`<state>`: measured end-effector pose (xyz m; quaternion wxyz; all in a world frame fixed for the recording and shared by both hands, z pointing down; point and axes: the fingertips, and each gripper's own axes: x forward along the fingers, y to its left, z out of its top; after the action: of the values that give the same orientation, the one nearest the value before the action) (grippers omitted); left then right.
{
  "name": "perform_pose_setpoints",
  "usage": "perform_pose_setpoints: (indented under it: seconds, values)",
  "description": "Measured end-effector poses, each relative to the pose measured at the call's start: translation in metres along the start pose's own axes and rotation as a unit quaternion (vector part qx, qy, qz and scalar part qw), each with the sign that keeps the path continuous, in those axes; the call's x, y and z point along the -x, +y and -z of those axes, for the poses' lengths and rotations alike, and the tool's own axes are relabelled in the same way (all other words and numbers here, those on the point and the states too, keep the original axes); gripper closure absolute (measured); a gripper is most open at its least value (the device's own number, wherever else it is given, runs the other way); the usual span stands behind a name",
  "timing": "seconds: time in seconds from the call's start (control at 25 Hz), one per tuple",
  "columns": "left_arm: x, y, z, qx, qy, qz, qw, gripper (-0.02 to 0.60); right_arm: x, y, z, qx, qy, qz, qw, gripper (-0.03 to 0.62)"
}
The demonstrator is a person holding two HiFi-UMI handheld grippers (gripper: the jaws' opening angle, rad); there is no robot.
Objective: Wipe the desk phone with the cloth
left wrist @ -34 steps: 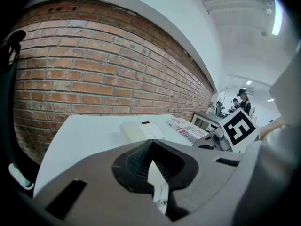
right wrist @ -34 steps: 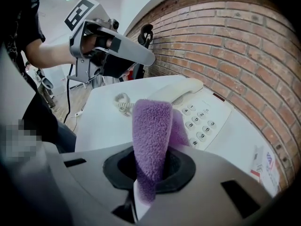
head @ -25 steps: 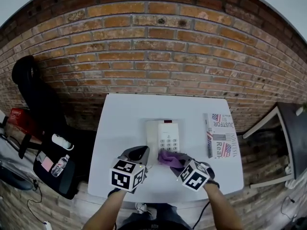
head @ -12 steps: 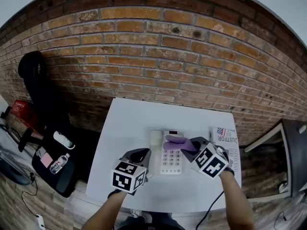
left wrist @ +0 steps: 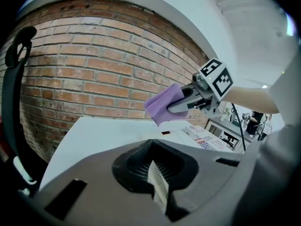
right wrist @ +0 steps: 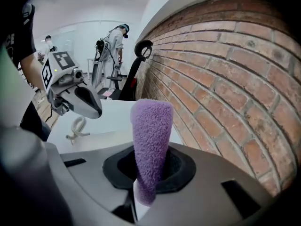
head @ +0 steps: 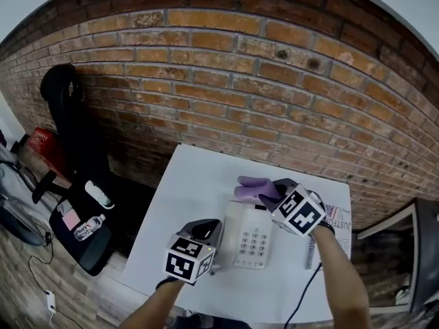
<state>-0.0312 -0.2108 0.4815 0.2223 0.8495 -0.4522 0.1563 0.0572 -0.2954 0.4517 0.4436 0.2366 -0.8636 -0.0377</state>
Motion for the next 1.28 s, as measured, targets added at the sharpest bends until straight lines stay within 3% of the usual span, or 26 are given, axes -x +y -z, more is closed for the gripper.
perform_pose_setpoints:
  seconds: [0.12,0.44,0.64,0.8,1.0,1.28]
  values:
    - [-0.002,0.005,-0.002,0.004,0.000,-0.011,0.9999,0.577,-0.024,-0.011,-0.006,-0.015,-0.003,-0.023,1.000,0.547]
    - [-0.002,0.017,0.005,0.018,0.009,-0.038,0.9991,0.577,-0.086,0.000,-0.019,-0.060,-0.003,-0.151,0.987,0.548]
    - [-0.001,0.027,0.010,0.026,0.013,-0.057,0.9980,0.577,-0.103,0.026,-0.015,-0.070,0.021,-0.249,0.966,0.548]
    - [-0.002,0.033,0.012,0.030,0.015,-0.067,0.9972,0.577,-0.106,0.032,-0.012,-0.099,0.035,-0.301,0.948,0.549]
    - [-0.003,0.033,0.014,0.030,0.018,-0.069,0.9970,0.577,-0.105,0.035,-0.004,-0.120,0.038,-0.325,0.937,0.549]
    - [-0.012,0.021,0.015,0.023,0.024,-0.059,0.9977,0.577,-0.094,0.026,0.015,-0.142,0.039,-0.318,0.937,0.549]
